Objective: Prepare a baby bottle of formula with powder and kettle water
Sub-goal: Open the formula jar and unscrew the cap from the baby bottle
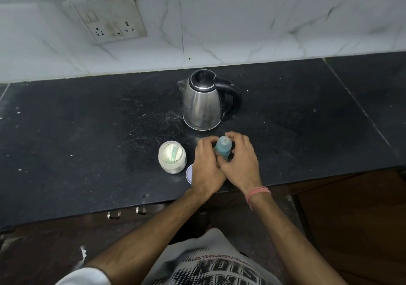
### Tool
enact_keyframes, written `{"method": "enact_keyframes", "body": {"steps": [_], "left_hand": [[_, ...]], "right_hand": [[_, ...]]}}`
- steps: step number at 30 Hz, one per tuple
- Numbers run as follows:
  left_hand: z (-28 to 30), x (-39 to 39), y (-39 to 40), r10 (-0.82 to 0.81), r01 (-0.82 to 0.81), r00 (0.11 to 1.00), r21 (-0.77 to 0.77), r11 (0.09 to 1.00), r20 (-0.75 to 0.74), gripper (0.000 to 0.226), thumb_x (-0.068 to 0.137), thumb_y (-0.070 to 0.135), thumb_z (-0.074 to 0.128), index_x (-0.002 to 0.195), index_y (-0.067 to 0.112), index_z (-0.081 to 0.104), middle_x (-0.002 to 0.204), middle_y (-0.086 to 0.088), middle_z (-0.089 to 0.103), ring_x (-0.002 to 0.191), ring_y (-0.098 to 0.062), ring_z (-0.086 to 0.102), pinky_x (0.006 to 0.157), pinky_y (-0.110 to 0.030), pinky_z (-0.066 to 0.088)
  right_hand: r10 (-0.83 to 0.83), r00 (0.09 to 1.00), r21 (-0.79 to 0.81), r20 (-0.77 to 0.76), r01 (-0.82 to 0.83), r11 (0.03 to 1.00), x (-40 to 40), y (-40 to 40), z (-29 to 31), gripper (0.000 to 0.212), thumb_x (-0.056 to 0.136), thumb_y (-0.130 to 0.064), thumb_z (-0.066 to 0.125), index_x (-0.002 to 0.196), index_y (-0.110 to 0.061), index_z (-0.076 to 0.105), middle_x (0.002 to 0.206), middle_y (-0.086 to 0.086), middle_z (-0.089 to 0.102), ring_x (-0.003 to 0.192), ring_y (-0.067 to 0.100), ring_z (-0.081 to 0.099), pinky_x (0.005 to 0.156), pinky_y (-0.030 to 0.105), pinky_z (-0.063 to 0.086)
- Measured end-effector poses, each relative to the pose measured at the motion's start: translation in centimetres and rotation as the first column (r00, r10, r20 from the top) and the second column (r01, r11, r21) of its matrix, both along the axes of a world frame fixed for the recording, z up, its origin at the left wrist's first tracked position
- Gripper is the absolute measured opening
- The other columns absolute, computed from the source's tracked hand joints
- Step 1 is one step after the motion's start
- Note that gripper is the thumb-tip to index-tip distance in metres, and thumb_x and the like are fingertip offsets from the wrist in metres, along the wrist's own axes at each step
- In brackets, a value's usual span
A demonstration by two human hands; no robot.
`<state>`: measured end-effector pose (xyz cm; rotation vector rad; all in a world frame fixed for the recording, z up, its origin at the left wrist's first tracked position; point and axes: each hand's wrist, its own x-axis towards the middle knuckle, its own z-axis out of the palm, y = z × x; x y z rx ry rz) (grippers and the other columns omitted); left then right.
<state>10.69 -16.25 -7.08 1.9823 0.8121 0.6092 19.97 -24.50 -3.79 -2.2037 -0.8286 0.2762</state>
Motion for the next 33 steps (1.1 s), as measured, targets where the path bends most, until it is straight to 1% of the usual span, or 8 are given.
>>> {"method": "enact_keyframes", "body": {"steps": [3, 5, 10, 17, 22, 27, 30, 33], "left_hand": [[-0.9, 1.5, 0.5, 0.015, -0.016, 1.0, -0.02, 1.0, -0.027, 0.04, 0.094, 0.038, 0.079, 0.13, 0.025, 0.07, 0.124, 0.012, 0.072, 0.114, -0.016, 0.068, 0.098, -0.044, 0.06], [-1.2, 1.9, 0.9, 0.003, -0.005, 0.999, -0.05, 0.999, -0.05, 0.034, 0.093, 0.037, 0.073, 0.125, 0.028, 0.077, 0.118, 0.014, 0.077, 0.109, -0.012, 0.072, 0.098, -0.046, 0.061], [-2.0, 1.9, 2.3, -0.02, 0.015, 0.995, -0.055, 0.998, -0.094, 0.037, 0.086, 0.027, 0.089, 0.123, 0.031, 0.083, 0.115, 0.012, 0.082, 0.103, -0.008, 0.076, 0.095, -0.04, 0.064], [-2.9, 2.0, 2.1, -0.011, 0.006, 0.998, -0.064, 0.998, -0.063, 0.04, 0.087, 0.028, 0.091, 0.125, 0.033, 0.083, 0.113, 0.015, 0.08, 0.102, -0.005, 0.077, 0.092, -0.038, 0.065], [-3.0, 1.9, 2.2, -0.011, 0.007, 0.997, -0.061, 0.998, -0.073, 0.042, 0.087, 0.029, 0.093, 0.128, 0.033, 0.083, 0.115, 0.016, 0.08, 0.104, -0.003, 0.076, 0.093, -0.031, 0.064], [-3.1, 2.1, 2.3, -0.001, -0.002, 0.998, -0.057, 0.998, -0.059, 0.04, 0.088, 0.025, 0.089, 0.126, 0.034, 0.083, 0.114, 0.017, 0.08, 0.104, -0.003, 0.077, 0.093, -0.037, 0.066], [-3.1, 2.2, 2.4, -0.014, 0.011, 0.999, -0.067, 0.998, -0.047, 0.039, 0.087, 0.032, 0.086, 0.125, 0.035, 0.083, 0.113, 0.016, 0.081, 0.103, -0.005, 0.078, 0.092, -0.038, 0.067], [-3.8, 2.3, 2.6, -0.05, 0.046, 0.997, -0.074, 0.996, -0.059, 0.039, 0.086, 0.034, 0.083, 0.125, 0.036, 0.082, 0.112, 0.016, 0.081, 0.102, -0.006, 0.079, 0.09, -0.041, 0.067]], "right_hand": [[-0.002, 0.997, -0.046, 0.073, 0.005, 0.999, 0.6, 0.4, -0.1, 0.054, 0.085, -0.037, 0.086, 0.131, -0.033, 0.058, 0.125, -0.011, 0.058, 0.115, 0.013, 0.06, 0.092, 0.042, 0.059], [0.014, 0.994, -0.08, 0.111, -0.005, 0.997, 0.8, 0.5, -0.1, 0.05, 0.086, -0.039, 0.087, 0.127, -0.03, 0.06, 0.123, -0.009, 0.06, 0.113, 0.014, 0.059, 0.091, 0.04, 0.058], [0.036, 0.992, -0.089, 0.117, -0.026, 0.996, 1.2, 0.6, 0.1, 0.047, 0.087, -0.044, 0.087, 0.124, -0.029, 0.063, 0.12, -0.011, 0.061, 0.113, 0.012, 0.056, 0.092, 0.033, 0.054], [0.038, 0.994, -0.084, 0.104, -0.029, 0.996, 1.3, 0.5, -0.1, 0.047, 0.089, -0.043, 0.085, 0.127, -0.028, 0.062, 0.121, -0.01, 0.058, 0.114, 0.012, 0.055, 0.092, 0.032, 0.053], [0.023, 0.998, -0.064, 0.065, -0.019, 0.998, 1.1, 0.2, -0.5, 0.051, 0.089, -0.044, 0.086, 0.131, -0.03, 0.061, 0.123, -0.012, 0.057, 0.114, 0.006, 0.053, 0.095, 0.028, 0.05], [0.009, 0.997, -0.031, 0.077, -0.007, 0.999, 0.9, 0.4, -0.3, 0.051, 0.09, -0.04, 0.086, 0.133, -0.024, 0.063, 0.124, -0.01, 0.063, 0.117, 0.009, 0.056, 0.096, 0.028, 0.051], [0.037, 0.996, -0.03, 0.084, -0.035, 0.999, 0.9, 0.4, 0.0, 0.046, 0.092, -0.035, 0.084, 0.133, -0.024, 0.064, 0.123, -0.01, 0.063, 0.116, 0.009, 0.055, 0.096, 0.027, 0.049], [0.113, 0.992, -0.065, 0.061, -0.109, 0.992, 1.4, 0.1, -0.5, 0.048, 0.096, -0.026, 0.081, 0.141, -0.024, 0.063, 0.133, -0.011, 0.063, 0.124, 0.007, 0.051, 0.107, 0.032, 0.051]]}}
